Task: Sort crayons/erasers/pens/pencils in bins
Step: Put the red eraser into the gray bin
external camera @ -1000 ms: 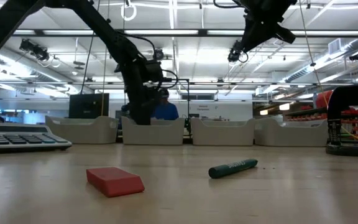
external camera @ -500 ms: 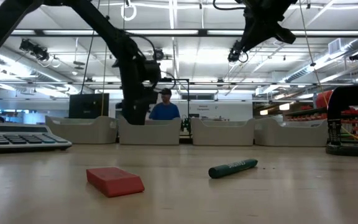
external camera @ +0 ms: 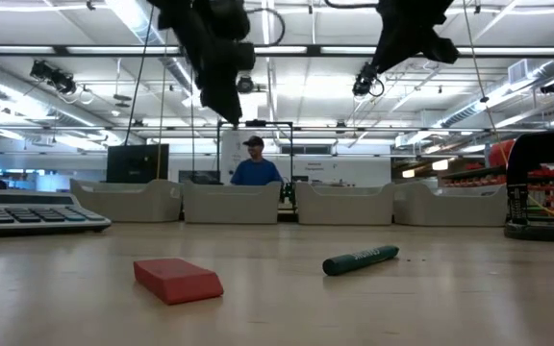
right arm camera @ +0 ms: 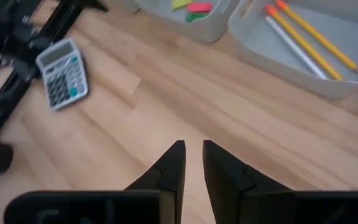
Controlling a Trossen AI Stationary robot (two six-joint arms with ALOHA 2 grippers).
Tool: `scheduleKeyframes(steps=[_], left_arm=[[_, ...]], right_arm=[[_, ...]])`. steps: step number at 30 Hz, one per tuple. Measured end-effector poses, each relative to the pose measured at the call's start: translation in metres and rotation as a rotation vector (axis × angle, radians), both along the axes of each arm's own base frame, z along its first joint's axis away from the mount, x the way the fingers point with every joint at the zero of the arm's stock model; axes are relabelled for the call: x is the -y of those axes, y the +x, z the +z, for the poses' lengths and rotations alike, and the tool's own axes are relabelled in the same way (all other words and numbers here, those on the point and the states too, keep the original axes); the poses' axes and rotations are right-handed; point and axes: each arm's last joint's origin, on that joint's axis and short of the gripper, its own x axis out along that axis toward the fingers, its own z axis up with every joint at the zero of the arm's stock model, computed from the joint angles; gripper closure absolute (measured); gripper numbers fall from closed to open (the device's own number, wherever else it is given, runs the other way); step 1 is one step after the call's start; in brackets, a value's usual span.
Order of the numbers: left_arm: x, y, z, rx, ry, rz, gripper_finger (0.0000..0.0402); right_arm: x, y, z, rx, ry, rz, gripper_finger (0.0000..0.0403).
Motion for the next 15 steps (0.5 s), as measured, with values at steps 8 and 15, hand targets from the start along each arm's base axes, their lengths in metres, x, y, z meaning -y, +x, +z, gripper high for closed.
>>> scheduleKeyframes(steps=[8, 15], left_arm=[[0.104, 0.017, -0.005, -0.126, -0.019, -0.422, 0.0224], [0.174, 0.025, -0.016, -0.172, -0.038, -0.601, 0.0215]], right_arm=[[-0.039, 0.000, -0.001, -0.006, 0.027, 0.176, 0.0338], [-0.076, -0.006, 0.001, 0.022, 0.136, 0.261, 0.0338]])
